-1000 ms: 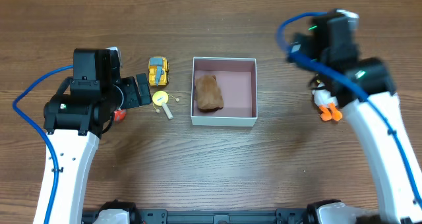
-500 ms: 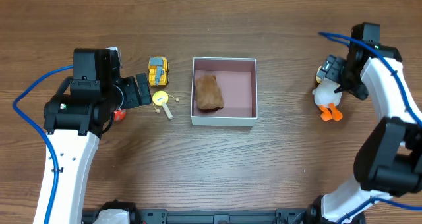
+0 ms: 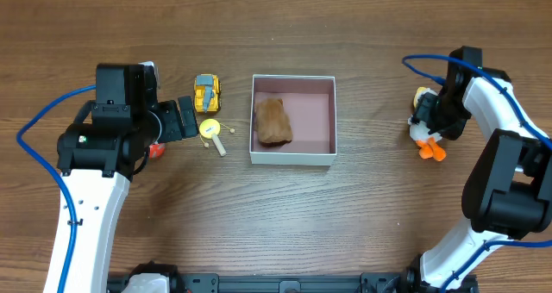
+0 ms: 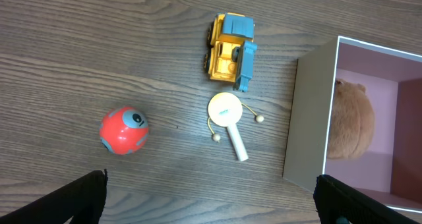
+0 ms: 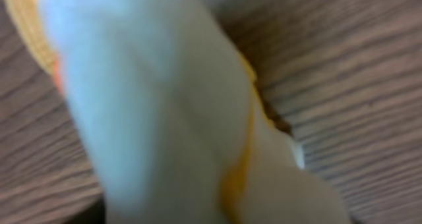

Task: Pack container
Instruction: 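Move the right gripper to the white plush duck and grasp it, then carry the duck into the box beside the bear and release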

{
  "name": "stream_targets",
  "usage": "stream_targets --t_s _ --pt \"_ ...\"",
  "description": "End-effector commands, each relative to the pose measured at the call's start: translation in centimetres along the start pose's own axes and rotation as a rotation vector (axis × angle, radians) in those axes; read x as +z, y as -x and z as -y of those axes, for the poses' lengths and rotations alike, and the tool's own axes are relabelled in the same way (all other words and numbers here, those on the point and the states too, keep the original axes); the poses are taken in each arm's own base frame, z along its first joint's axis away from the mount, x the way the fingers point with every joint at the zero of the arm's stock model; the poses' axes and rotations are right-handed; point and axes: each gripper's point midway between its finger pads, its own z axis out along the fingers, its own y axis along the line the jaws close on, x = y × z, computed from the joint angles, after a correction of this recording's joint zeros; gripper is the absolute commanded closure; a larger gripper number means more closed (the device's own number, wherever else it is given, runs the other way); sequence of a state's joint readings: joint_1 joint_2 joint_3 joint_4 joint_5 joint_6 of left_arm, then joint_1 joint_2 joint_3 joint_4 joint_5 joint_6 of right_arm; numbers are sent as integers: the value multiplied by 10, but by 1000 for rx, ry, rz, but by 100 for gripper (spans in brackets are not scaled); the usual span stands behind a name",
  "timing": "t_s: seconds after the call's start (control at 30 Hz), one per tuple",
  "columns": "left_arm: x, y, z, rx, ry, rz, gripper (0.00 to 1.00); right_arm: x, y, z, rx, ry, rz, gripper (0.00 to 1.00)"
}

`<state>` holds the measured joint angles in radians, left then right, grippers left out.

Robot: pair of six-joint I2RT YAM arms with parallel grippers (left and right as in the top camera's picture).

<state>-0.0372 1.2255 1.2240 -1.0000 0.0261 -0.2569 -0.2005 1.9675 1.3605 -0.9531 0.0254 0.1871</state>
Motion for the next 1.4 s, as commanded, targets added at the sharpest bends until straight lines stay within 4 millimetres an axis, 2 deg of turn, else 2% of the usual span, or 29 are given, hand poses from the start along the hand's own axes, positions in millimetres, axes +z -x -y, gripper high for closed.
stream_targets --t_s 0.0,0.1,0.23,0.33,0.43,0.5,0.57,0.63,0.73,0.8,0.9,0.97,1.03,1.13,1.23,1.27,1.3,1.37 --pt "-4 8 0 15 0 22 0 1 -8 -2 40 7 -28 66" --pt "-4 8 0 15 0 22 0 -20 -6 -12 35 43 5 76" --pt "-4 8 0 15 0 22 0 -77 -8 -44 -20 104 131 76" --pt "-4 8 0 15 0 22 0 -136 -27 -88 -102 199 262 80" --pt "-4 8 0 15 0 22 0 -181 -53 -129 -201 297 366 87" --pt "-4 8 0 15 0 22 0 -203 -75 -158 -276 365 412 90" --pt "-4 8 0 15 0 22 0 -212 -96 -188 -365 417 431 91" --pt "-4 8 0 15 0 22 0 -209 -110 -207 -411 424 431 91" --pt "-4 8 0 15 0 22 0 -185 -122 -223 -410 369 404 91" --pt "-4 8 0 15 0 22 0 -158 -126 -235 -433 331 377 91" --pt "-4 8 0 15 0 22 0 -116 -123 -251 -436 283 330 84" --pt "-4 8 0 15 0 22 0 -95 -119 -258 -427 264 317 77" --pt "-4 8 0 15 0 22 0 -82 -115 -264 -426 262 315 75" --pt "-4 8 0 15 0 22 0 -79 -112 -269 -424 271 323 62" --pt "-4 8 0 15 0 22 0 -80 -112 -269 -425 271 324 44" --pt "-4 8 0 15 0 22 0 -80 -112 -268 -425 266 321 26" --pt "-4 8 0 15 0 22 0 -79 -113 -267 -426 261 316 1" --pt "-4 8 0 15 0 22 0 -79 -112 -263 -423 240 321 0"
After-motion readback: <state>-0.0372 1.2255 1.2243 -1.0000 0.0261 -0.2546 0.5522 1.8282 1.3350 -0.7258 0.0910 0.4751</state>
